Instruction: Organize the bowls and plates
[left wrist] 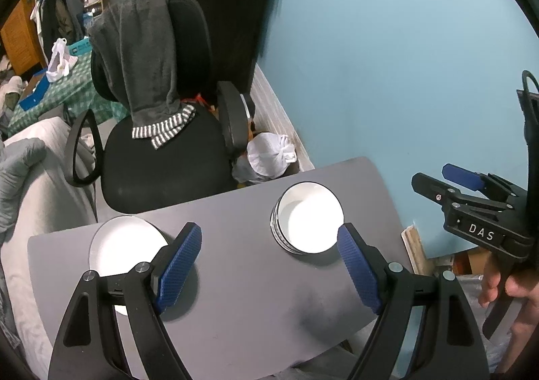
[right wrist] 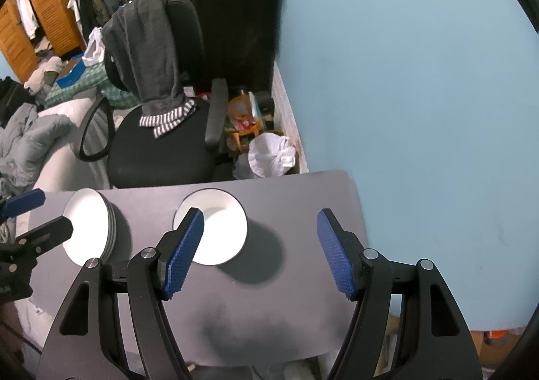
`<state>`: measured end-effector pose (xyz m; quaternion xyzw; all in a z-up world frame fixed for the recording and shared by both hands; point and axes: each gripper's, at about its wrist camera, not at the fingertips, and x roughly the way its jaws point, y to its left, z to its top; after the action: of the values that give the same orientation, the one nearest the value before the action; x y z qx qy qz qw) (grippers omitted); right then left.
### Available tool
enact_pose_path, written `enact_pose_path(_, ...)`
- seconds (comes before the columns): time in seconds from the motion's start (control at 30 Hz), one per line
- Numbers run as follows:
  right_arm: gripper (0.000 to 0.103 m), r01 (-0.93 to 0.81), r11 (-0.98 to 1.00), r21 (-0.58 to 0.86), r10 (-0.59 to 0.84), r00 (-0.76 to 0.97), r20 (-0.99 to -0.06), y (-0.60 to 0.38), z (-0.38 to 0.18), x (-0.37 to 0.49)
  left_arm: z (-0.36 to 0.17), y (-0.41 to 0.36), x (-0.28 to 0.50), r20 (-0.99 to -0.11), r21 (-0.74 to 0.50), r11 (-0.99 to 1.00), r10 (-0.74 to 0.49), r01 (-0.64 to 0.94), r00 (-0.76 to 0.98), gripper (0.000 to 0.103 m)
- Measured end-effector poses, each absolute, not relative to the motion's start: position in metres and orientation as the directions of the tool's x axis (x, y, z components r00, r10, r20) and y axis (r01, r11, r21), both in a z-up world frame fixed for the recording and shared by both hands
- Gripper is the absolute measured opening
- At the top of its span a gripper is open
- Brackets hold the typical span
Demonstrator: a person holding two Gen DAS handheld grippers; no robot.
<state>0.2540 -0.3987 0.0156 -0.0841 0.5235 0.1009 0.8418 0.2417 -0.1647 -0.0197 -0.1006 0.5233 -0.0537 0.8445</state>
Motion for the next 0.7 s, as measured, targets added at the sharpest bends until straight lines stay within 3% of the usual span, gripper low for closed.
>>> enact_pose_path(0.7,0.069,-0.360,0.917,0.170,0.225,0.114,-0.968,-0.418,-0.085,0.314,-0.110,-0.178,0.304,-0.931,-0.257,0.961,-0.218,-0.100,0.292,0.084)
